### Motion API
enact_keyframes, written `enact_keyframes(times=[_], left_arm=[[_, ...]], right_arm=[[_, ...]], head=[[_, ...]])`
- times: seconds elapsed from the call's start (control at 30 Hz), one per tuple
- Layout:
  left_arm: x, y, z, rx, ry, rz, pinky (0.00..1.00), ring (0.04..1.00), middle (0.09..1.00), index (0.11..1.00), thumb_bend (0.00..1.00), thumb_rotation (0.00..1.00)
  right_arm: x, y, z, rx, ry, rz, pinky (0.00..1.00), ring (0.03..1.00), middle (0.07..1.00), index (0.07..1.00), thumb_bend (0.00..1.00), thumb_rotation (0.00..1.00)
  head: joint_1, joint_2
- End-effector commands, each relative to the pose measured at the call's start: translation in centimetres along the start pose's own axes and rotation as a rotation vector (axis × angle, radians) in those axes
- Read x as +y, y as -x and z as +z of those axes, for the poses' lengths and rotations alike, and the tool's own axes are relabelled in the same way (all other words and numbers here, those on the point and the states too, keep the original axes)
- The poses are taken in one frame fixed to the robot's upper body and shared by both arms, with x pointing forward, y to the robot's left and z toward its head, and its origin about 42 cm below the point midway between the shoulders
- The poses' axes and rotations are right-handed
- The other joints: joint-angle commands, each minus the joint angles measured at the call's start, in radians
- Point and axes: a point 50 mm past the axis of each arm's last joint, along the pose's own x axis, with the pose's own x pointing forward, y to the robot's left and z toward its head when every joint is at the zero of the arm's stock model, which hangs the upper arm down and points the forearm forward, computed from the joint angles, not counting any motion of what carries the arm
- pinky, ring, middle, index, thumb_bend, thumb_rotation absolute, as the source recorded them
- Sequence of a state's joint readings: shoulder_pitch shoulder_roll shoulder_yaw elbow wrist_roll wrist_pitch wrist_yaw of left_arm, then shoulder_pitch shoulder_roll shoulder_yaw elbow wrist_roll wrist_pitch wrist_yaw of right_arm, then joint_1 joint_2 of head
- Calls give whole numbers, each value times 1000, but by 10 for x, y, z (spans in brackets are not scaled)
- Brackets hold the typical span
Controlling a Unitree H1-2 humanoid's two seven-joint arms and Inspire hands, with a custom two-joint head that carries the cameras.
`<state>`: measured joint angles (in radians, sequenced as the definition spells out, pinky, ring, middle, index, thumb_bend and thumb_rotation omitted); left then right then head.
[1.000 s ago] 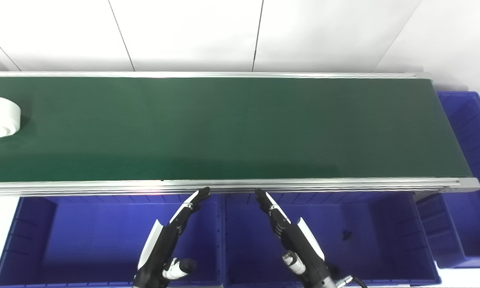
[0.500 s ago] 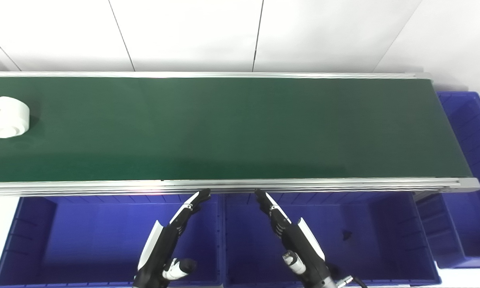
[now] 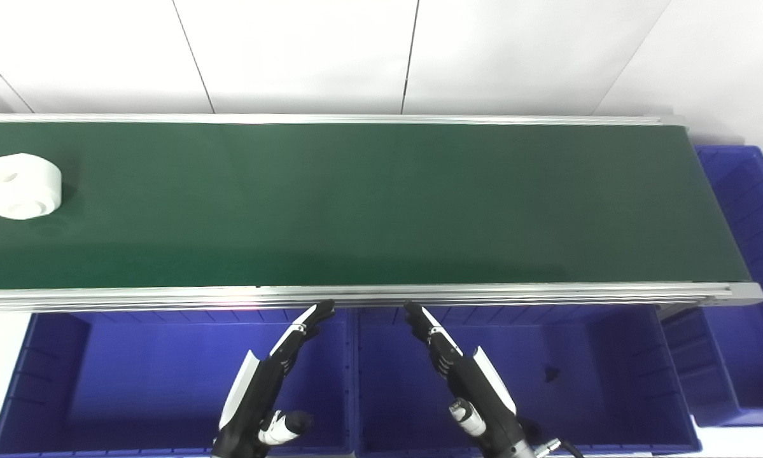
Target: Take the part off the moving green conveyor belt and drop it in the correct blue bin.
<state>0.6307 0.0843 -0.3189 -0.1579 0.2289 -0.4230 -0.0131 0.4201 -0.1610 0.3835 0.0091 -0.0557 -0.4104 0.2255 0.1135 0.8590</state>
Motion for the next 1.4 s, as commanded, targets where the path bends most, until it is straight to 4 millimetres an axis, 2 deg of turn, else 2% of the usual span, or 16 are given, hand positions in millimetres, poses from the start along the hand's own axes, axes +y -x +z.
enact_keyframes(times=[0.0, 1.37], left_arm=[[1, 2, 8, -54, 0, 7, 910, 935, 902, 896, 983, 1000], [-1, 2, 5, -46, -13, 7, 912, 932, 898, 889, 984, 1000]], right_arm=[[1, -2, 8, -76, 6, -8, 978, 981, 988, 973, 988, 1000], [1, -1, 5, -63, 6, 0, 972, 982, 990, 968, 1000, 1000]], head=[[0, 1], [6, -12]])
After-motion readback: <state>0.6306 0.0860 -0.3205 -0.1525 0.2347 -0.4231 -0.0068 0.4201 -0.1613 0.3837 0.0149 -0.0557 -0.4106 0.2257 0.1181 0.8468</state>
